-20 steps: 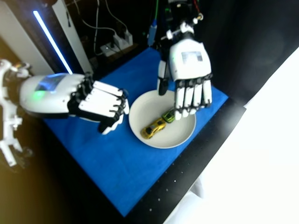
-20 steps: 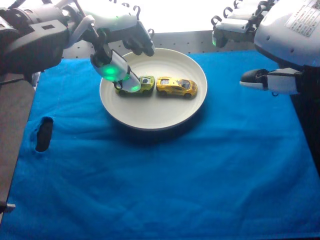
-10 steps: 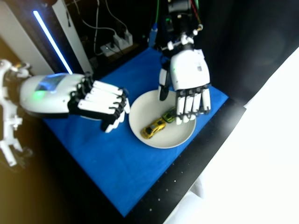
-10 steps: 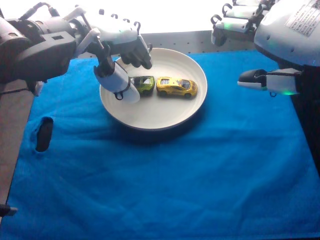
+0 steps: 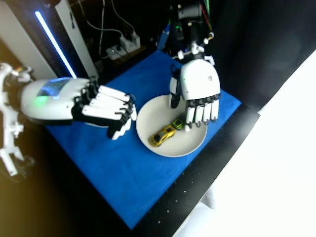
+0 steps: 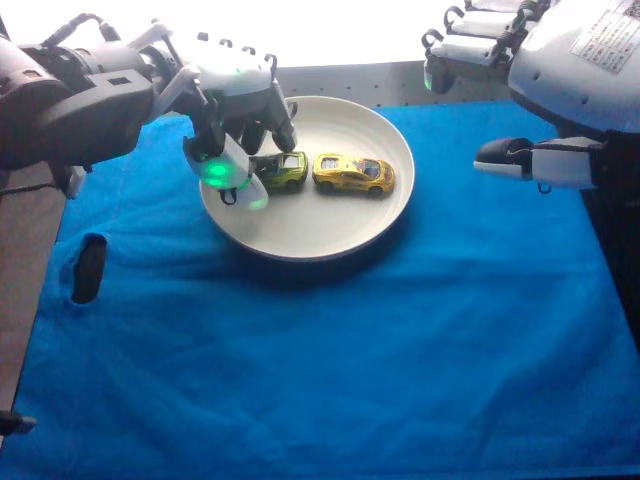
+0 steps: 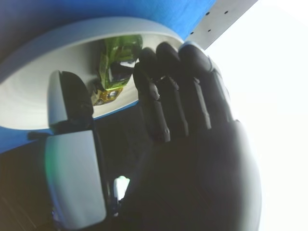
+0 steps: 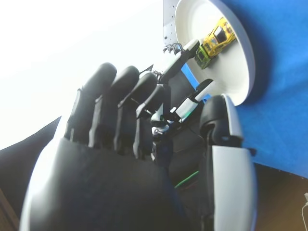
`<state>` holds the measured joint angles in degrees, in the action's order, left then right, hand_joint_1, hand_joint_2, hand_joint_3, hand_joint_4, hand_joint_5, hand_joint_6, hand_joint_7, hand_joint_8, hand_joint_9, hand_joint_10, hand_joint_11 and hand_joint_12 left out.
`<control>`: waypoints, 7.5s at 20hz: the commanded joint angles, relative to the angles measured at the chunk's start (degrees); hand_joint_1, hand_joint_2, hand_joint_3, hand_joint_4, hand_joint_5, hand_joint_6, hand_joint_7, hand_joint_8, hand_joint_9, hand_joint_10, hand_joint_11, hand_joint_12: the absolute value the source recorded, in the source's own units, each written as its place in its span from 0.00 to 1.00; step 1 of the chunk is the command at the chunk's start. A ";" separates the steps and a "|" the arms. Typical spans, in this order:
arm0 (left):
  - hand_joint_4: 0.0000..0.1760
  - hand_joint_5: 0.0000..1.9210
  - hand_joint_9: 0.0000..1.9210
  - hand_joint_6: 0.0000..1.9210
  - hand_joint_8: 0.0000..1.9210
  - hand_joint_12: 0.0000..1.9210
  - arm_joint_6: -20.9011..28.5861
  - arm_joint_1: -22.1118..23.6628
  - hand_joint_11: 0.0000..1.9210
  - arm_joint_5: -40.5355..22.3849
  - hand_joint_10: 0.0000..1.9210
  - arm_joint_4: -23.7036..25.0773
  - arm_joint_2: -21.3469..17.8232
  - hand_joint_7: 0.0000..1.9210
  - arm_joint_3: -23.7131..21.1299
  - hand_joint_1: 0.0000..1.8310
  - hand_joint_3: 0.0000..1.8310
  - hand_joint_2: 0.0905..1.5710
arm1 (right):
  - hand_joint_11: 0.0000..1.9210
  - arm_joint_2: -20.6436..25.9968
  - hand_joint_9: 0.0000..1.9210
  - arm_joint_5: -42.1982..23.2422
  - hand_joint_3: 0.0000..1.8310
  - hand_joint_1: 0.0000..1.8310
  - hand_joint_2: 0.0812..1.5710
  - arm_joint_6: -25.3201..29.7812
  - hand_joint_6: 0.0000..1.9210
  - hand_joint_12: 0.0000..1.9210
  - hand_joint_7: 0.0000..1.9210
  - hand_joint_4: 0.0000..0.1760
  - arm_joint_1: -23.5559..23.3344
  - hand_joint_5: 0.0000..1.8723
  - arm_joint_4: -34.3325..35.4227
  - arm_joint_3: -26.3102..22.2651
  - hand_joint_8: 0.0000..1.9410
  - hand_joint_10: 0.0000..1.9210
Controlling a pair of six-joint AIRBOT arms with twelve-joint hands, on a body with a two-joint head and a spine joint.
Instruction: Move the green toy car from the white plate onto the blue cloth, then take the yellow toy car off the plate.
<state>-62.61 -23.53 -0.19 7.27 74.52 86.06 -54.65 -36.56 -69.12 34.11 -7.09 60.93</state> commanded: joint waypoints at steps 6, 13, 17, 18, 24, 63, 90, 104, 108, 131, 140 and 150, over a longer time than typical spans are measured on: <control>0.00 0.45 0.39 0.01 0.69 1.00 -0.05 -0.06 0.36 -5.09 0.83 -0.22 0.91 0.39 1.05 0.59 0.00 0.60 | 0.18 -0.08 0.25 -6.83 0.01 0.47 0.69 -0.22 0.43 0.97 0.29 0.00 -0.88 0.25 0.61 -0.20 0.58 0.74; 0.00 0.44 0.51 0.61 0.69 1.00 -0.03 -0.52 0.50 -4.98 0.91 -0.83 1.30 0.45 1.66 0.66 0.00 0.73 | 0.18 -0.06 0.26 -6.85 0.01 0.48 0.69 -0.22 0.38 0.96 0.29 0.00 -0.88 0.26 0.70 -0.43 0.56 0.72; 0.00 0.47 0.35 0.50 0.74 1.00 -0.03 -0.51 0.20 -5.32 0.78 -1.26 1.28 0.44 1.76 0.66 0.00 0.73 | 0.20 -0.06 0.27 -6.85 0.01 0.52 0.68 -0.22 0.38 0.98 0.28 0.00 -0.87 0.26 0.80 -0.53 0.63 0.77; 0.00 0.48 0.33 0.52 0.70 0.99 -0.03 -0.51 0.15 -5.60 0.72 -1.60 1.22 0.43 1.76 0.66 0.00 0.73 | 0.18 -0.06 0.26 -6.85 0.00 0.52 0.68 -0.22 0.39 0.98 0.28 0.00 -0.87 0.26 0.81 -0.54 0.62 0.77; 0.00 0.46 0.36 0.52 0.73 0.96 -0.04 -0.48 0.22 -6.74 0.67 -2.62 0.76 0.43 1.40 0.66 0.00 0.74 | 0.13 -0.06 0.25 -6.84 0.00 0.53 0.67 -0.22 0.38 0.94 0.29 0.00 -0.87 0.27 0.84 -0.54 0.54 0.70; 0.00 0.41 0.30 0.00 0.03 0.82 -0.19 -1.10 0.13 -8.75 0.42 -1.94 -1.42 0.47 -2.41 0.61 0.00 0.55 | 0.14 0.02 0.24 -6.82 0.01 0.50 0.69 -0.22 0.42 0.98 0.29 0.00 -0.87 0.25 0.96 -0.44 0.55 0.72; 0.00 0.48 0.34 0.58 0.64 0.93 -0.16 -2.00 0.14 -10.09 0.64 -3.85 -0.67 0.43 -1.33 0.65 0.00 0.73 | 0.19 0.01 0.32 -6.82 0.00 0.53 0.68 -0.22 0.40 0.94 0.35 0.00 -0.86 0.30 1.05 -0.74 0.54 0.70; 0.11 0.47 0.35 0.61 0.59 0.91 -0.26 -3.47 0.18 -23.32 0.60 -1.14 -18.27 0.46 -20.92 0.65 0.00 0.72 | 0.14 0.04 0.27 -6.79 0.00 0.57 0.68 -0.22 0.40 0.92 0.33 0.00 -0.66 0.26 2.11 -0.71 0.51 0.68; 0.00 0.50 0.39 0.46 0.61 1.00 -0.26 -6.65 0.18 -27.16 0.73 -0.67 -22.97 0.52 -26.90 0.68 0.00 0.70 | 0.13 0.24 0.26 -6.79 0.00 0.58 0.67 -0.22 0.36 0.91 0.33 0.00 -0.25 0.28 2.91 -0.70 0.49 0.67; 0.27 0.26 0.03 0.03 0.40 0.95 7.17 -20.42 0.00 -33.30 0.70 0.44 -29.74 0.14 -36.60 0.43 0.00 0.58 | 0.12 0.41 0.27 -6.33 0.00 0.53 0.69 -0.22 0.07 0.86 0.39 0.00 0.28 0.38 4.57 -0.44 0.23 0.51; 0.40 0.17 0.00 0.00 0.46 0.99 4.61 -21.01 0.00 -36.93 0.72 -3.58 -30.20 0.04 -36.39 0.24 0.00 0.55 | 0.11 0.40 0.27 -6.34 0.00 0.49 0.69 -0.22 0.07 0.89 0.38 0.00 0.29 0.38 4.79 -0.45 0.26 0.53; 0.00 0.28 0.00 0.03 0.56 0.92 -4.95 -21.29 0.00 -45.61 0.70 -13.47 -30.32 0.05 -36.36 0.26 0.00 0.73 | 0.08 0.01 0.24 -6.34 0.00 0.42 0.65 -0.22 0.28 0.89 0.33 0.00 0.26 0.33 4.90 1.03 0.32 0.55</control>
<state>-67.61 -45.23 -38.79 -6.48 44.34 49.52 -54.41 -36.05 -69.19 34.59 -2.31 62.00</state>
